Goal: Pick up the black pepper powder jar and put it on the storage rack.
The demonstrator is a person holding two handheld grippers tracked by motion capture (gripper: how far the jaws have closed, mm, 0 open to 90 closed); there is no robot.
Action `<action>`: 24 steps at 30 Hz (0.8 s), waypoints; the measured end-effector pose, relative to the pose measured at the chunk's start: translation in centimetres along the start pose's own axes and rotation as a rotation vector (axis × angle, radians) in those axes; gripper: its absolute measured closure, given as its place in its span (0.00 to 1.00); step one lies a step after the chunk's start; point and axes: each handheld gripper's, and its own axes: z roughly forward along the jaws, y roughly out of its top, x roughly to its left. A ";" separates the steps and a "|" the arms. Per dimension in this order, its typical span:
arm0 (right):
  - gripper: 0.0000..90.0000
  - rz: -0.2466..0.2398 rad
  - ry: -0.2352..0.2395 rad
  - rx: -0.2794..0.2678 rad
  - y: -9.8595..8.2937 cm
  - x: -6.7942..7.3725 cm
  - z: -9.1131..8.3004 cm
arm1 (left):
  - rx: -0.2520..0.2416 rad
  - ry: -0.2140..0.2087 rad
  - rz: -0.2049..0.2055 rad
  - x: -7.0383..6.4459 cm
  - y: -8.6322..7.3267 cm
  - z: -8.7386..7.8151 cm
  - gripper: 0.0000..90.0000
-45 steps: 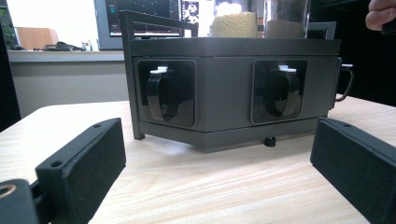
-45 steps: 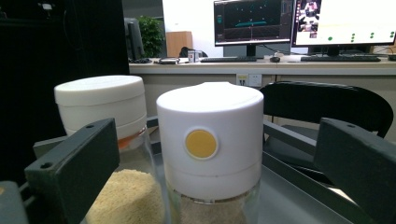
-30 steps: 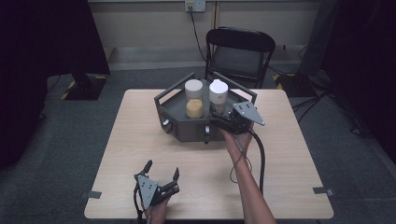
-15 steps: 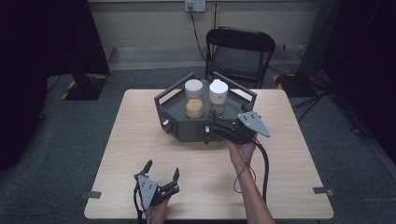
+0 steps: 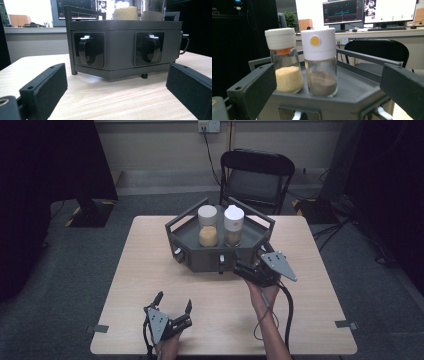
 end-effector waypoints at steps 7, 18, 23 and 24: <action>0.00 -0.005 -0.023 0.003 -0.7 0.0 -1.5 | 0.000 0.000 0.000 0.0 0.0 0.0 0.03; 0.00 -0.024 -0.017 -0.013 -1.8 0.6 -3.7 | -0.001 0.000 0.000 0.0 0.0 0.0 0.03; 0.00 -0.037 -0.030 -0.023 -2.2 0.6 -4.8 | 0.000 0.000 0.000 0.0 0.0 0.0 0.03; 0.00 -0.036 -0.030 -0.026 -2.2 0.6 -4.9 | -0.001 0.000 0.000 0.0 0.0 0.0 0.03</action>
